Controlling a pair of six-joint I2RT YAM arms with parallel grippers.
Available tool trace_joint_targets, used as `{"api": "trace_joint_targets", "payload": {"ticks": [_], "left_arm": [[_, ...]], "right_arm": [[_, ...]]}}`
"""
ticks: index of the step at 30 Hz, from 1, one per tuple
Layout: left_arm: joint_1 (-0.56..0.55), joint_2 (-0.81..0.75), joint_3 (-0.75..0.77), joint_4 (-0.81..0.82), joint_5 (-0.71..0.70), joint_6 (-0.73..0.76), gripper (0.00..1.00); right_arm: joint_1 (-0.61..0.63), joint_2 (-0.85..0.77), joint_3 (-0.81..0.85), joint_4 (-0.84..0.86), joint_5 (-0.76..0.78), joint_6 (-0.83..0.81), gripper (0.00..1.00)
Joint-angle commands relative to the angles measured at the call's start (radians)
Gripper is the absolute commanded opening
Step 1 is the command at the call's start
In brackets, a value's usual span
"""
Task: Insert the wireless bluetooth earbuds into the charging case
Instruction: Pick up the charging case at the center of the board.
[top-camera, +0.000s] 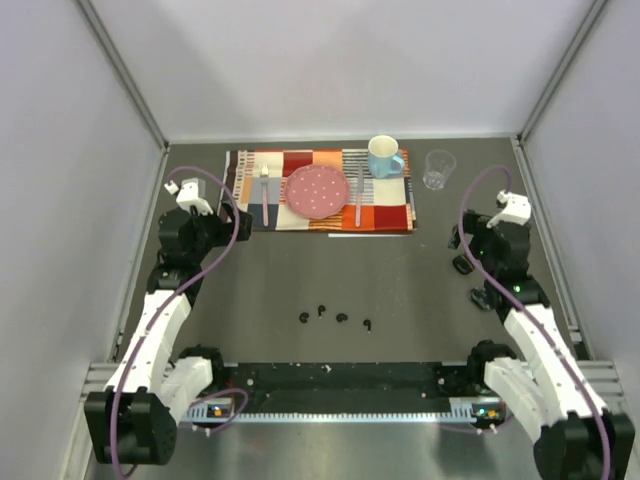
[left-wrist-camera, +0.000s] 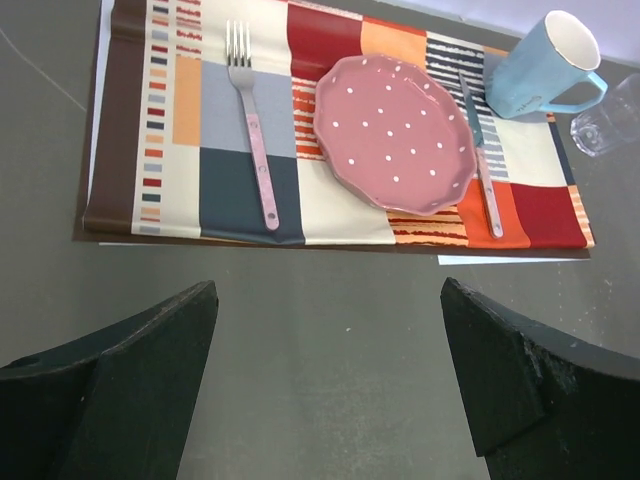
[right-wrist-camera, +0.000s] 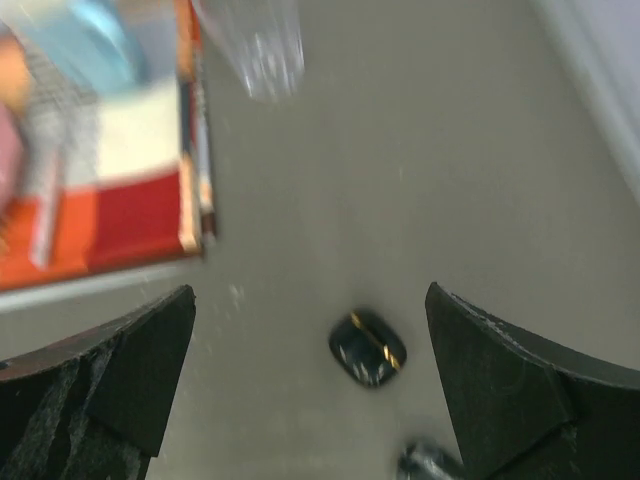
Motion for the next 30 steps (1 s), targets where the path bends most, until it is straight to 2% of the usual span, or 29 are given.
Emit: {"api": "trace_joint_targets", "payload": {"ticks": [1, 5, 8, 10, 12, 15, 16, 17, 21, 25, 27, 30], "left_arm": [[0.001, 0.064, 0.077, -0.052, -0.01, -0.02, 0.99], [0.002, 0.124, 0.152, -0.177, 0.163, 0.041, 0.99], [0.004, 0.121, 0.14, -0.202, 0.147, 0.04, 0.99], [0.004, 0.092, 0.131, -0.164, 0.157, 0.047, 0.99], [0.004, 0.045, 0.114, -0.127, 0.167, 0.04, 0.99], [0.002, -0.049, 0.119, -0.159, 0.112, 0.008, 0.99], [0.002, -0.08, 0.114, -0.176, 0.005, -0.023, 0.99], [0.004, -0.115, 0.094, -0.196, -0.04, -0.073, 0.99], [0.002, -0.296, 0.036, -0.231, -0.198, -0.099, 0.99], [0.004, -0.321, 0.034, -0.225, -0.226, -0.089, 0.99], [0.002, -0.298, 0.042, -0.219, -0.195, -0.062, 0.99], [0.004, -0.281, 0.028, -0.179, -0.229, -0.065, 0.99]], "right_arm": [[0.003, 0.164, 0.174, -0.312, -0.027, -0.006, 0.99], [0.001, 0.164, 0.196, -0.307, -0.018, -0.066, 0.99], [0.001, 0.156, 0.195, -0.286, -0.04, -0.078, 0.99], [0.003, 0.176, 0.184, -0.255, -0.025, -0.066, 0.99], [0.001, 0.193, 0.194, -0.232, -0.15, -0.055, 0.99], [0.004, 0.225, 0.176, -0.123, -0.24, 0.11, 0.99], [0.006, 0.231, 0.175, -0.093, -0.248, 0.137, 0.99], [0.007, 0.239, 0.172, -0.086, -0.267, 0.166, 0.99], [0.03, 0.242, 0.178, -0.105, -0.271, 0.152, 0.99], [0.03, 0.242, 0.162, -0.111, -0.213, 0.128, 0.99], [0.03, 0.232, 0.138, -0.058, -0.182, 0.091, 0.99], [0.03, 0.21, 0.129, -0.027, -0.142, 0.068, 0.99]]}}
